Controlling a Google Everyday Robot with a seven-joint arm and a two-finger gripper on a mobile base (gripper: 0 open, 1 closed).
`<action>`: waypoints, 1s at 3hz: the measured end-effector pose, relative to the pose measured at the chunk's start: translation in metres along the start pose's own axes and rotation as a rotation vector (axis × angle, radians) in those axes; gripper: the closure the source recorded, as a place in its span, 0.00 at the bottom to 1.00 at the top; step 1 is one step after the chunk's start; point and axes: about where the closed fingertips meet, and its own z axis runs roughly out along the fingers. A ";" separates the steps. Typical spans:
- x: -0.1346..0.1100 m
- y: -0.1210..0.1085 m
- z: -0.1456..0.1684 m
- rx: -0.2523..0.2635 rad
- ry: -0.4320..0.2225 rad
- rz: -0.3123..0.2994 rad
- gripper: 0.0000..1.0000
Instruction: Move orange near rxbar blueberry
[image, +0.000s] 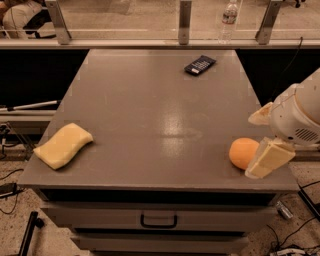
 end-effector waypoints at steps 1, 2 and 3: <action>-0.001 0.000 -0.001 0.002 0.000 -0.001 0.48; -0.002 0.001 -0.003 0.006 0.001 -0.003 0.79; -0.002 0.002 -0.004 0.009 0.002 -0.005 1.00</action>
Offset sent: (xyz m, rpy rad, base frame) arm -0.0005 0.0003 0.0010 -0.0012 -0.0021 0.0003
